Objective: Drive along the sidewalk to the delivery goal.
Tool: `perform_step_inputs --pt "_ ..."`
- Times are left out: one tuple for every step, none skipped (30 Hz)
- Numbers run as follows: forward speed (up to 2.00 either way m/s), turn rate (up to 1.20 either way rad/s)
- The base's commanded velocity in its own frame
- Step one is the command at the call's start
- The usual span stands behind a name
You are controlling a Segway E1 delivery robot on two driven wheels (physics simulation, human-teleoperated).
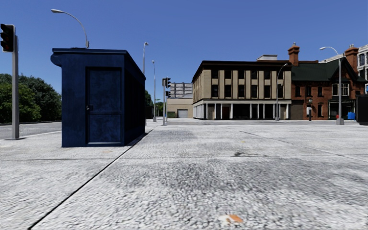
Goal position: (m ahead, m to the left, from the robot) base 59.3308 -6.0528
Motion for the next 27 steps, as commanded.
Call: perform_step_inputs --pt "2.00 0.00" --pt "2.00 0.00" --pt "2.00 0.00" --pt "2.00 0.00" --pt "2.00 0.00" --pt "2.00 0.00" --pt "2.00 0.00" --pt "2.00 0.00" --pt "2.00 0.00" --pt "2.00 0.00" --pt "2.00 0.00" --pt "2.00 0.00" --pt "2.00 0.00" --pt "2.00 0.00" --pt "2.00 0.00" --pt "2.00 0.00" --pt "2.00 0.00" --pt "2.00 0.00" --pt "2.00 0.00" --pt "2.00 0.00" --pt "2.00 0.00" --pt "2.00 0.00" --pt "2.00 0.00" --pt "2.00 0.00" --pt "2.00 0.00" --pt "2.00 0.00" --pt "2.00 0.00"
